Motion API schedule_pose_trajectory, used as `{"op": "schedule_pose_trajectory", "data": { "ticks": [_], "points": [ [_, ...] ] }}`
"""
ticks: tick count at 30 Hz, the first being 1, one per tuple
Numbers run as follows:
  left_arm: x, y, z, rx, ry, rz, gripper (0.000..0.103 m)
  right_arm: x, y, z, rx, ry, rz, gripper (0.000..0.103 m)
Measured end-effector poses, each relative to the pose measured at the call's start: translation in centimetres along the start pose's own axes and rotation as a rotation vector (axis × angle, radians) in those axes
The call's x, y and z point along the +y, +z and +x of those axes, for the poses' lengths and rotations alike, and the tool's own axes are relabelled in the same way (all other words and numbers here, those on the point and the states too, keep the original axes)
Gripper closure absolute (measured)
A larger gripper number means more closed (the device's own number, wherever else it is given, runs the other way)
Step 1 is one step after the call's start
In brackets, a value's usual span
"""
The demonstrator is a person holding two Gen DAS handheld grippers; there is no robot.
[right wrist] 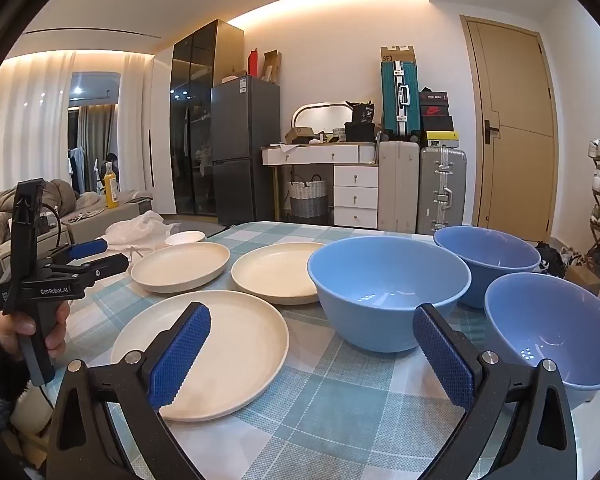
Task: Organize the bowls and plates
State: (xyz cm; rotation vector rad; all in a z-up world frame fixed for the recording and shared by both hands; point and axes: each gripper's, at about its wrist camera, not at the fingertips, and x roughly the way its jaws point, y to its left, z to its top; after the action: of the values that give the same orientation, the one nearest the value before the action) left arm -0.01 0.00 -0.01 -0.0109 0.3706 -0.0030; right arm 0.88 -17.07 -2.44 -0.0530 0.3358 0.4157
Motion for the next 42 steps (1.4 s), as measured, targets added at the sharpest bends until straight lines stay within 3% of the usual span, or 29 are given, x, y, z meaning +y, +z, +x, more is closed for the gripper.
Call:
{"op": "schedule_pose_trajectory", "data": {
  "ticks": [42],
  "points": [
    [0.01,-0.01,-0.06,-0.010,0.002,-0.002,0.002,0.00,-0.04,0.00,-0.001,0.001,0.000,0.000]
  ]
}}
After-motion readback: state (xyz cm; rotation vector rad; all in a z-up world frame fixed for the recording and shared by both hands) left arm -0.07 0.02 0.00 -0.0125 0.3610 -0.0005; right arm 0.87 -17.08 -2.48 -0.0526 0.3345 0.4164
